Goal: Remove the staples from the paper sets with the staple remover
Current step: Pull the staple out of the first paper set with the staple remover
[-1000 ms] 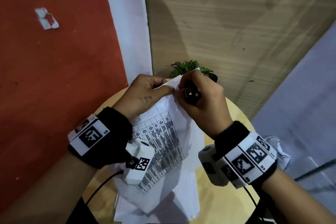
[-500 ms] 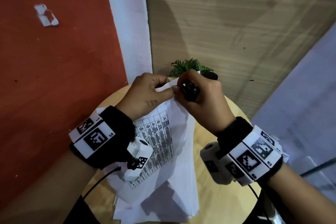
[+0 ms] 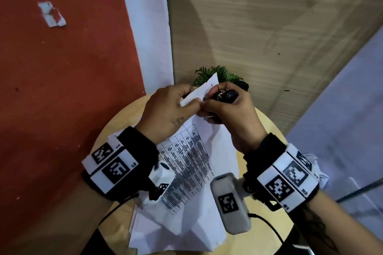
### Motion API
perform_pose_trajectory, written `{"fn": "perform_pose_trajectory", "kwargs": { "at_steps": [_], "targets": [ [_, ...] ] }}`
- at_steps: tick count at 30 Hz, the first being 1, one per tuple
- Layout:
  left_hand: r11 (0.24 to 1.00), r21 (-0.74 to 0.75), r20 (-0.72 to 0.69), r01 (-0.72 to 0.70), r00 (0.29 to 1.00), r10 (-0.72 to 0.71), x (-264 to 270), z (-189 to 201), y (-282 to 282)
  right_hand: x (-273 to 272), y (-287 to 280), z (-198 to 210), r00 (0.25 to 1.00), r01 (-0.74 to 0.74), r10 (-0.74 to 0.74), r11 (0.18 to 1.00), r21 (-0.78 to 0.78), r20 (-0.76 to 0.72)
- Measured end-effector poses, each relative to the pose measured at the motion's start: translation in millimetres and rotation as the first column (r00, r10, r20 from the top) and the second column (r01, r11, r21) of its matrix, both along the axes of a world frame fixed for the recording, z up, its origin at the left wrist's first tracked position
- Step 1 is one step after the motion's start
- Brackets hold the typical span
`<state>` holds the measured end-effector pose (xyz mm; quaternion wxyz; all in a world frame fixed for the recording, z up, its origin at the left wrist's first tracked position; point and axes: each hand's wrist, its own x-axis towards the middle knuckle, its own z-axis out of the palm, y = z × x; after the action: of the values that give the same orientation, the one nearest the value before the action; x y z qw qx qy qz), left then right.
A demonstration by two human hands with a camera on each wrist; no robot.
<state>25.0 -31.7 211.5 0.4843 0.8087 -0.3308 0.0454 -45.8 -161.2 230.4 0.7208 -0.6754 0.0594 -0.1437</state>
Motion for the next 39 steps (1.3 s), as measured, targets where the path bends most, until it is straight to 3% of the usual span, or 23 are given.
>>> {"fn": "perform_pose_trajectory", "kwargs": {
  "at_steps": [9,15,21,27,32,36,39],
  "targets": [
    [0.995,0.09,0.156,-0.038,0.987,0.024,-11,6,-1,0,-2,3,0.998,0.024,-0.023,1.0,0.003,-0.05],
    [0.956,0.224,0.5,-0.189,0.864,0.054,-19,4,-4,4,-4,0,0.979,-0.015,0.053,0.982,0.191,-0.196],
    [0.933,0.273,0.606,-0.236,0.795,0.024,-23,5,-8,8,-10,4,0.952,-0.011,0.08,0.973,0.229,-0.295],
    [0.942,0.294,0.555,-0.164,0.831,-0.029,-19,5,-6,4,-15,1,0.971,-0.06,0.061,0.998,0.012,-0.233],
    [0.951,0.274,0.486,-0.142,0.874,-0.009,-16,6,-5,4,-11,-2,0.985,-0.048,0.061,0.995,0.088,-0.161],
    [0.989,0.148,0.212,-0.026,0.977,-0.006,-6,5,-3,5,4,-14,0.988,0.15,-0.152,0.972,0.179,-0.005],
    [0.995,0.097,0.101,-0.016,0.995,0.007,7,-2,1,7,5,-26,0.946,0.3,-0.307,0.951,0.079,0.105]
  ]
}}
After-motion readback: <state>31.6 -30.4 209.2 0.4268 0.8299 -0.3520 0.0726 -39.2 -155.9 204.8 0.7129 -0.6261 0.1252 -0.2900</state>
